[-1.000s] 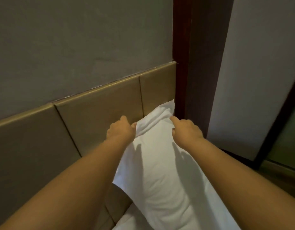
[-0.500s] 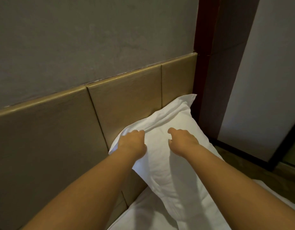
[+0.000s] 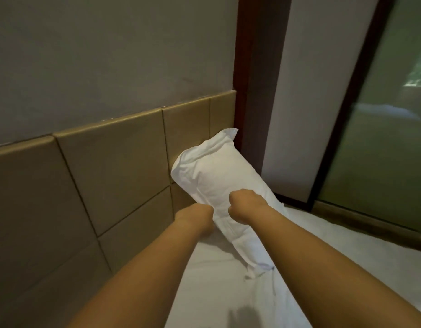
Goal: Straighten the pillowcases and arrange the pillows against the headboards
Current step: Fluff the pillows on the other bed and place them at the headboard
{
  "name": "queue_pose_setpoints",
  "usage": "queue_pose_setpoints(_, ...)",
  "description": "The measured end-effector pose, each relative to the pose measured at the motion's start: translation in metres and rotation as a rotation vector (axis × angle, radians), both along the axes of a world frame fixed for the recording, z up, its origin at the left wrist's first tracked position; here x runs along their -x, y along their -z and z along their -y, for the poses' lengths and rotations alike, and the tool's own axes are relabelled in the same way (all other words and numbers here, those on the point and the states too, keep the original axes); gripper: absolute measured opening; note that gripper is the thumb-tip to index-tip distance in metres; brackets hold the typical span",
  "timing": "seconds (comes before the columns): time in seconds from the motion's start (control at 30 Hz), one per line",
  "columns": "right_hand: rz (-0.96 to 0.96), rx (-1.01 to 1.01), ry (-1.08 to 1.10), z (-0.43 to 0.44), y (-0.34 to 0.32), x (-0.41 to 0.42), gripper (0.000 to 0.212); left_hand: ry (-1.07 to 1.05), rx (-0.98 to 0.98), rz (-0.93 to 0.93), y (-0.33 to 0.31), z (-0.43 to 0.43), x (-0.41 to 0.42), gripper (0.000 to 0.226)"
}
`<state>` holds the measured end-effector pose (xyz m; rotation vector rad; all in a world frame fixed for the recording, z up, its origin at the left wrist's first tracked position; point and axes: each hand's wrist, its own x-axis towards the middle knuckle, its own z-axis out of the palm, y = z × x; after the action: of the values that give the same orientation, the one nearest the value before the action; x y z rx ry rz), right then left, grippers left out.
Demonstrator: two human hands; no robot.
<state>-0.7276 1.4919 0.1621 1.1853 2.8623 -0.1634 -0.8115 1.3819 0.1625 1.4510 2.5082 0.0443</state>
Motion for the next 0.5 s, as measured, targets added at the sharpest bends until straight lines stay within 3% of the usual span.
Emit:
queue_pose_setpoints(0.07,-0.005,-0.040,0.023,0.037,-0.014,-0.029,0.006,0.034,-0.013,0.007,-0.006,0.033,-0.026,0.019)
queue_pose_setpoints(0.27,0.020,-0.053,0.194,0.103,-0.034,-0.106,0.024,0.067,-0.041,0.066,-0.012,0.087,-0.069,0.020)
queue_pose_setpoints(0.37,0.050,-0.064,0.258,0.123,-0.032,-0.139,0.018,0.081,-0.007,0.062,-0.004,0.099,-0.082,0.033)
queue_pose_setpoints(0.5,0.100,-0.070,0.336,0.146,-0.022,-0.186,0.009,0.113,-0.004,0.080,0.021,0.110,-0.105,0.028)
